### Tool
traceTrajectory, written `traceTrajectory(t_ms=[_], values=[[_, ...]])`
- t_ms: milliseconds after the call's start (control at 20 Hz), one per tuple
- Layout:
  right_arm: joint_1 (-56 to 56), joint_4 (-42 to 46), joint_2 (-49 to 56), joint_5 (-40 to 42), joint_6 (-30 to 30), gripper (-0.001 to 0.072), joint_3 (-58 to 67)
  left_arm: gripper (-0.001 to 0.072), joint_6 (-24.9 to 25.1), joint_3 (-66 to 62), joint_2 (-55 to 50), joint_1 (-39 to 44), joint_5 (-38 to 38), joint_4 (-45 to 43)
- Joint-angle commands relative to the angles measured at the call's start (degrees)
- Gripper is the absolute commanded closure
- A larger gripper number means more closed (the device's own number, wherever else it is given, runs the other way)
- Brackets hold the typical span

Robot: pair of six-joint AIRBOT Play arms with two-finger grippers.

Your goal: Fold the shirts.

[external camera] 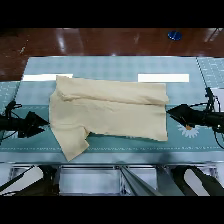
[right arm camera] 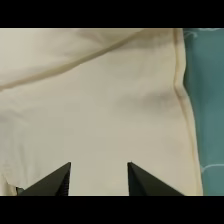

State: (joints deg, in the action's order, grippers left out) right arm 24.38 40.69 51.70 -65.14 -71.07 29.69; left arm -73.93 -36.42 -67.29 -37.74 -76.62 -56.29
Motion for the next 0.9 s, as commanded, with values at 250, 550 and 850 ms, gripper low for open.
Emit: traceTrajectory(t_ms=[250, 550, 850], values=[[0.09, -2.05, -0.85, -0.44, 1.11, 0.0297, -1.38, 0.0198, -2.62, 5.53, -0.87, 4.37, 4.9, -3.19], [0.09, -1.05, -0.85, 3.82, -1.05, 0.0297, -1.36, 0.0209, -2.71, 7.04, -3.63, 11.3, 10.69, -0.02], [0.09, 18.71, -0.85, -1.88, -11.54, 0.0297, -1.38, 0.0687, -3.48, 3.82, -5.49, 16.11, 11.85, 0.94]])
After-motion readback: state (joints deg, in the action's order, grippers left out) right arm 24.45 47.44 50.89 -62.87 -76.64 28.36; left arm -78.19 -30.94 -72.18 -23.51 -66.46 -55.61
